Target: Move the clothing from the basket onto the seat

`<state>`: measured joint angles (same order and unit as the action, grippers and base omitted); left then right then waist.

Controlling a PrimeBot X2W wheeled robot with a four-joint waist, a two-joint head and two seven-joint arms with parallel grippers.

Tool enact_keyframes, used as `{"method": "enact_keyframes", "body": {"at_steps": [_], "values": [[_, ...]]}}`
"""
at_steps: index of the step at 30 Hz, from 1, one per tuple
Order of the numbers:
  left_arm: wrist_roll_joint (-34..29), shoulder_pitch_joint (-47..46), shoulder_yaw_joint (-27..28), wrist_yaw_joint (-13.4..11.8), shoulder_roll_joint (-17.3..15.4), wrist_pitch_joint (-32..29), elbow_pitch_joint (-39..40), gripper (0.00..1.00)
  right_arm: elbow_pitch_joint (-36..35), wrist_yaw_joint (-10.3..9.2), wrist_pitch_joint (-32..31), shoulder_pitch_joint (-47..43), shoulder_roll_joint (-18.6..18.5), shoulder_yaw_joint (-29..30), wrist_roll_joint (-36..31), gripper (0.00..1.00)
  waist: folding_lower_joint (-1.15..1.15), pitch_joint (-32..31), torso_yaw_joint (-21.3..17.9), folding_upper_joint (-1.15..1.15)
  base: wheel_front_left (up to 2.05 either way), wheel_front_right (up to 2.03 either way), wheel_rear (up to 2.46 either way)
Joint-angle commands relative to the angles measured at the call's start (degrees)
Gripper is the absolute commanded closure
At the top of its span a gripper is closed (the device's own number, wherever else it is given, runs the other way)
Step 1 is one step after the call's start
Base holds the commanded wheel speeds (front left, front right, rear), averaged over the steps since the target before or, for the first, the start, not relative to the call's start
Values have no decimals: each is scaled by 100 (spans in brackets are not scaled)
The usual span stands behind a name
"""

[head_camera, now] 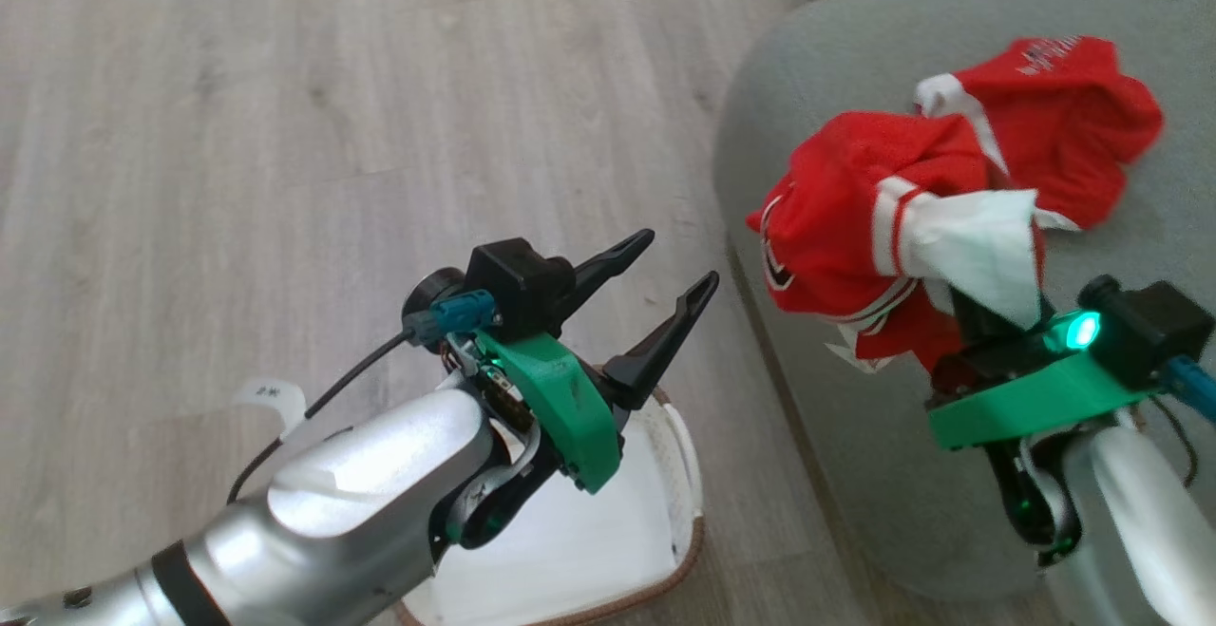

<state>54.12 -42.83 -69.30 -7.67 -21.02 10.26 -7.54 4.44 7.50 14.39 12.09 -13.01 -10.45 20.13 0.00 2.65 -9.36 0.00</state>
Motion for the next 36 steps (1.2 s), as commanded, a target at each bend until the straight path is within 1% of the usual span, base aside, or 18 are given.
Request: {"method": "enact_keyframes", "body": {"at_steps": [1, 7, 8, 13, 19, 27, 31, 36], "values": [[-71, -196, 303, -51, -137, 73, 167, 0, -326, -1, 43, 88, -90, 17, -65, 100, 0, 69, -273, 0, 0, 0, 0], [-109, -210, 309, -78, -177, 102, 197, 0, -596, -1, -27, 8, -77, 159, -154, 100, 0, 145, -733, 0, 0, 0, 0], [-109, -210, 309, -78, -177, 102, 197, 0, -596, -1, -27, 8, -77, 159, -154, 100, 0, 145, -733, 0, 0, 0, 0], [-142, -219, 297, -106, -197, 109, 221, 0, -817, -1, -80, -77, -58, 289, -201, 100, 0, 202, -1078, 0, 0, 0, 0], [-155, -232, 286, -124, -193, 110, 254, 0, -1033, -1, -119, -238, -8, 492, -241, 100, 0, 260, -1343, 0, 0, 0, 0], [-175, -291, 272, -137, -207, 76, 305, 0, -1214, -1, -159, -309, 25, 638, -258, 100, 0, 351, -1458, 0, 0, 0, 0], [-210, -363, 249, -132, -217, 35, 366, 0, -1267, -1, -222, -100, -23, 735, -244, 100, 0, 493, -1409, 0, 0, 0, 0], [-244, -472, 239, -126, -269, -48, 491, 0, -1309, -1, -332, 418, -156, 951, -212, 100, 0, 763, -1285, 0, 0, 0, 0]]}}
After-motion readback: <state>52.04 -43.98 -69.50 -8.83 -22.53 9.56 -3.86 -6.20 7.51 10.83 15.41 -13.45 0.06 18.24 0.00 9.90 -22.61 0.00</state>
